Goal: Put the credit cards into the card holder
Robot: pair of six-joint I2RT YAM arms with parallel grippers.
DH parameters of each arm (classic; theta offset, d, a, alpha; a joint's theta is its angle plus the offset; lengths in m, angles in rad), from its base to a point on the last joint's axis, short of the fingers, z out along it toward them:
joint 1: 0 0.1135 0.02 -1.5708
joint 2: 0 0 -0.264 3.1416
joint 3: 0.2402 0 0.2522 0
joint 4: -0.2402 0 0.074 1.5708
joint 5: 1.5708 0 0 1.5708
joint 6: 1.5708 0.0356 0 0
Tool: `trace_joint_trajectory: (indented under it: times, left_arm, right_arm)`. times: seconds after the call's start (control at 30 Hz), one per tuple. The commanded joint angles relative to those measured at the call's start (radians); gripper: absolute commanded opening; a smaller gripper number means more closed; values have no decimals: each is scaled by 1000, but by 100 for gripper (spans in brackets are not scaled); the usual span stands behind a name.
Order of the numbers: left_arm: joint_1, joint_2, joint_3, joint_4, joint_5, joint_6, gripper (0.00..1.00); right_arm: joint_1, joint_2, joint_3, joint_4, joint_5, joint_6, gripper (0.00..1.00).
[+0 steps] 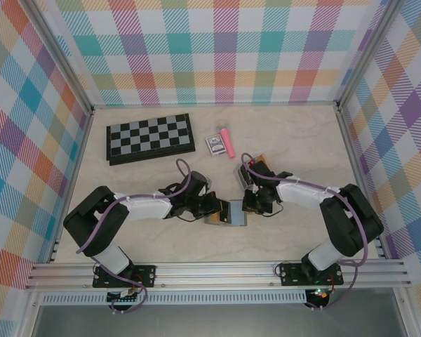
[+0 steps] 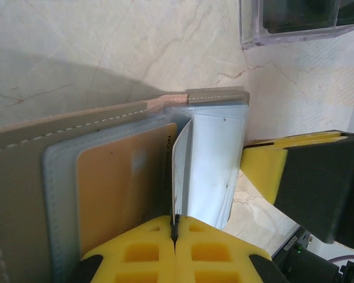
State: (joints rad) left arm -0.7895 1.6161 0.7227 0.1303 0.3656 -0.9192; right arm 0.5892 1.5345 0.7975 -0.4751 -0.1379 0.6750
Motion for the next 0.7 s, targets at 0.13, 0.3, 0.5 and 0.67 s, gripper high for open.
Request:
trace_joint_trajectory:
  times: [0.13, 0.3, 0.5, 0.67]
  left_arm:
    - [-16, 27, -8, 12, 7, -2, 0]
    - [-16, 59, 15, 26, 33, -1, 0]
    - [-16, 91, 36, 33, 53, 6, 0]
    - [-17, 124, 65, 31, 74, 20, 2]
  right_arm:
    - [20, -44, 39, -4, -34, -10, 20]
    - [21, 23, 42, -12, -3, 4, 17]
    - [21, 92, 46, 3, 12, 3, 15]
    - [22, 89, 39, 13, 9, 6, 15]
